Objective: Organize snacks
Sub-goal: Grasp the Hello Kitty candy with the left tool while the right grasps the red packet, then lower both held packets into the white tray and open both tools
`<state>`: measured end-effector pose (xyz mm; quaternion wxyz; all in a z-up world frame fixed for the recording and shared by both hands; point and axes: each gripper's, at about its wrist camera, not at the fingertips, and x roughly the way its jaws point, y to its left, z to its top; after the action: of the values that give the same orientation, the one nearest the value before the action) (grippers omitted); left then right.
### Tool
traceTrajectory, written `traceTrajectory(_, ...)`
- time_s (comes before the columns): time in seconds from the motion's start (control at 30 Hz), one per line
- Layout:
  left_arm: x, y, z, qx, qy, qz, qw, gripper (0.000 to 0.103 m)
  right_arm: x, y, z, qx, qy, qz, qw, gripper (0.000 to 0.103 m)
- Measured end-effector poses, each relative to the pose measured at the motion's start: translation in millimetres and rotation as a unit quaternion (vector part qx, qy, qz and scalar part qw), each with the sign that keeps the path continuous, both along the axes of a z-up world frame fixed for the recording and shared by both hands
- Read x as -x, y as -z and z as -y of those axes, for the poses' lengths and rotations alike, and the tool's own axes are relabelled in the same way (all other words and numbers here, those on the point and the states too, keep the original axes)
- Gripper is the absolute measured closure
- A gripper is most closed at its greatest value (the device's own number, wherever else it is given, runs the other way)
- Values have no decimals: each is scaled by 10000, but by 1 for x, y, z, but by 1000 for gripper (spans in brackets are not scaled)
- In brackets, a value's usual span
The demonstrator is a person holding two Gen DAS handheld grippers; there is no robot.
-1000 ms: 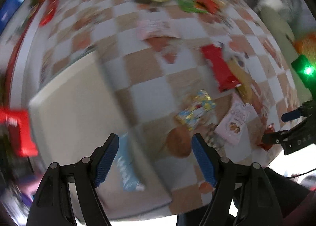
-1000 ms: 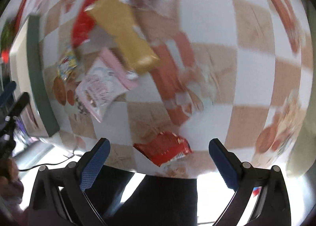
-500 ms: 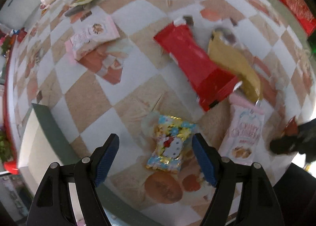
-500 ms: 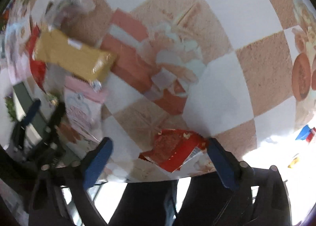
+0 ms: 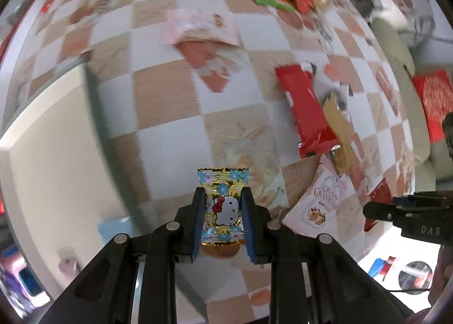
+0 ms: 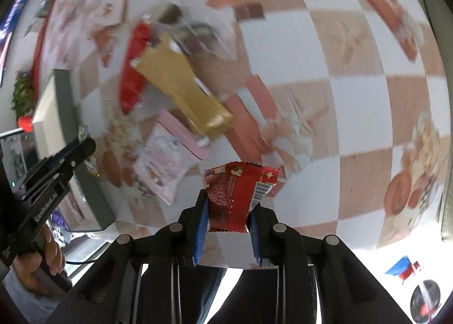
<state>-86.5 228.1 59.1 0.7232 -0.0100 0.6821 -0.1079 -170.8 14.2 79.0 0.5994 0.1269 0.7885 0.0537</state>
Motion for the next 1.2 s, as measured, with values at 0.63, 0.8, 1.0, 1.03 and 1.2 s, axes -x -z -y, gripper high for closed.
traceTrajectory(0.63,63,-48,-78,-749,-1643,555,9820,76,-83,-31,-111,-287,-1694,445,9841,76)
traceTrajectory(0.8,77,-41,-112,-773,-2098,379,9739,76,-92,-40,-180,-636,-2236,553,9710,76)
traceTrajectory(1.0,91,-36,-134,-774,-2323,268,9692,75,-99,-48,-252,-1014,-2738,618,9544,76)
traceTrajectory(1.03,93,-37,-136,-780,-2359,283,9682,70,-98,-45,-261,-1087,-2823,537,9516,75)
traceTrajectory(1.2,108,-56,-143,-900,-2640,828,9567,19,-96,-53,-277,-667,-3277,816,9389,0)
